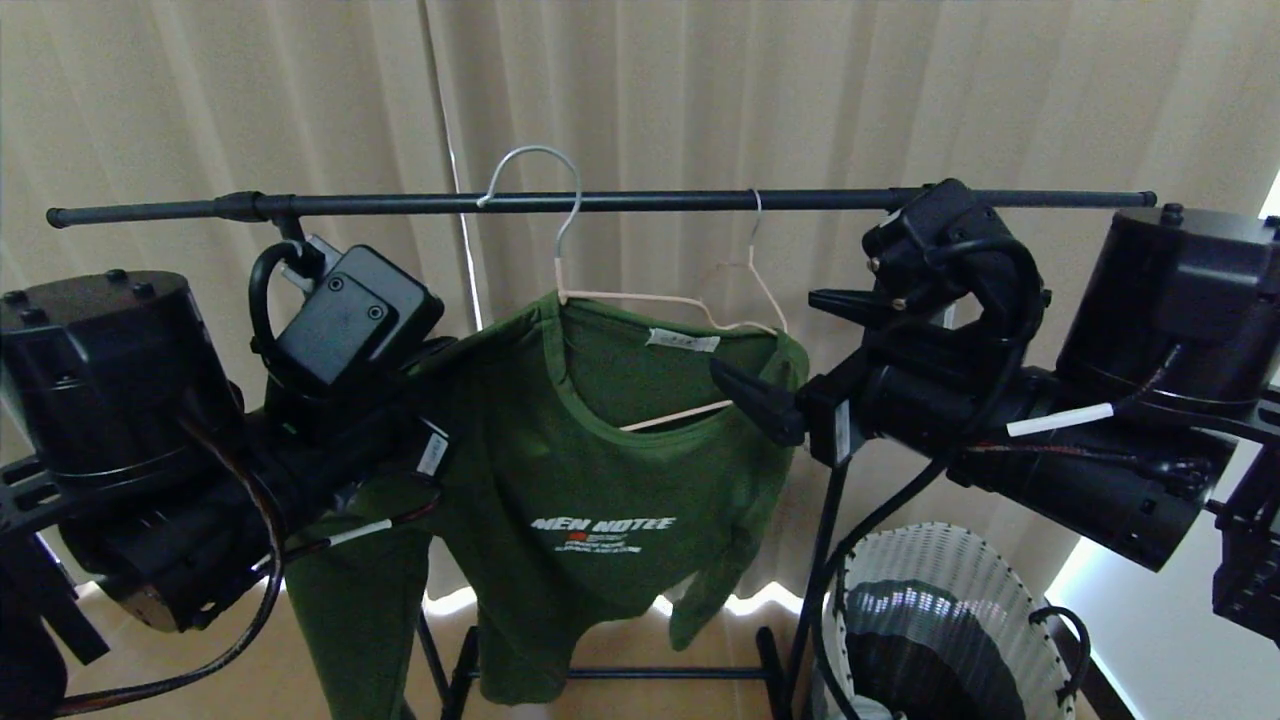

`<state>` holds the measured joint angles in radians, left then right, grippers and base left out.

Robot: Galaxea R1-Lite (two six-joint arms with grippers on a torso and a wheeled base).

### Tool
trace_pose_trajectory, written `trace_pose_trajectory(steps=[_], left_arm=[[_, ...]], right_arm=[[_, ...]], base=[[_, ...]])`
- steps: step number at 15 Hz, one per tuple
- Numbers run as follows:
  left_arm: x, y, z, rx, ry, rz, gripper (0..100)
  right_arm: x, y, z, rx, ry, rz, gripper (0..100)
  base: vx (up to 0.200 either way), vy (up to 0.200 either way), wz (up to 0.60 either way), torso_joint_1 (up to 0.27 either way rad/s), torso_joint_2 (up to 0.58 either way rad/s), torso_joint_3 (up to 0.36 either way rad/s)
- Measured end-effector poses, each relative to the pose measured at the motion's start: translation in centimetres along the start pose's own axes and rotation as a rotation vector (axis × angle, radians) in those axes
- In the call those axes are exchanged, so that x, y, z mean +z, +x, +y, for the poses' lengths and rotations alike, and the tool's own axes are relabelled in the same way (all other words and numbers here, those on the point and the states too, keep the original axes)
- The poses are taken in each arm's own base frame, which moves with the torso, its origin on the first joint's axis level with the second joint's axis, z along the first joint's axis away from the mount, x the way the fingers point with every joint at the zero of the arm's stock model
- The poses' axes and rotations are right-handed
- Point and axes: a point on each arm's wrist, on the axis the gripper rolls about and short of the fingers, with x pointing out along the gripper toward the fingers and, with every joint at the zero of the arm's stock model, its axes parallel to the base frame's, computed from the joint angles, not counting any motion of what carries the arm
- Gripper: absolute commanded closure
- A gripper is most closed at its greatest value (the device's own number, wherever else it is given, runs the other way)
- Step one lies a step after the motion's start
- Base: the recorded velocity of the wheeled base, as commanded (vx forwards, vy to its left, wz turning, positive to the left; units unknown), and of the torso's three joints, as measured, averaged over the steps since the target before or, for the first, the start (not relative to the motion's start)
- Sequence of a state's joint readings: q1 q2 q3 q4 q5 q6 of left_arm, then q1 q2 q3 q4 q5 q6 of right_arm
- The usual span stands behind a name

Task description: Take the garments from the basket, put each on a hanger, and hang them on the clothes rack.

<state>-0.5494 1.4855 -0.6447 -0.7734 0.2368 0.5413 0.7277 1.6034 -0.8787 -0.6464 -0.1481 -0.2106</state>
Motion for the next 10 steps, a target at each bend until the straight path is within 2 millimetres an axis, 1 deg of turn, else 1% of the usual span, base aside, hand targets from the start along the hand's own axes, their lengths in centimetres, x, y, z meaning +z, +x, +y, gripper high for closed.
trace_pose_trajectory(steps=[4, 7, 10], left_arm=[[0.2, -0.2, -0.7, -0.047, 0.007, -0.020, 100], [0.5, -0.4, -1.3, -0.079, 0.012, -0.037, 100], [0.7, -0.5, -1.8, -0.096, 0.016, -0.046, 100]], right_arm=[[0.3, 1.4, -0.3, -0.017, -0.064, -0.006, 0], [-0.1, 2.4, -0.4, -0.026, -0.128, 0.009, 0], [-0.3, 2.9, -0.3, -0.025, -0.168, 0.017, 0]], base=[[0.000, 0.000, 0.00, 0.000, 0.00, 0.000], [0.000, 0.000, 0.00, 0.000, 0.00, 0.000], [0.000, 0.000, 0.00, 0.000, 0.00, 0.000]])
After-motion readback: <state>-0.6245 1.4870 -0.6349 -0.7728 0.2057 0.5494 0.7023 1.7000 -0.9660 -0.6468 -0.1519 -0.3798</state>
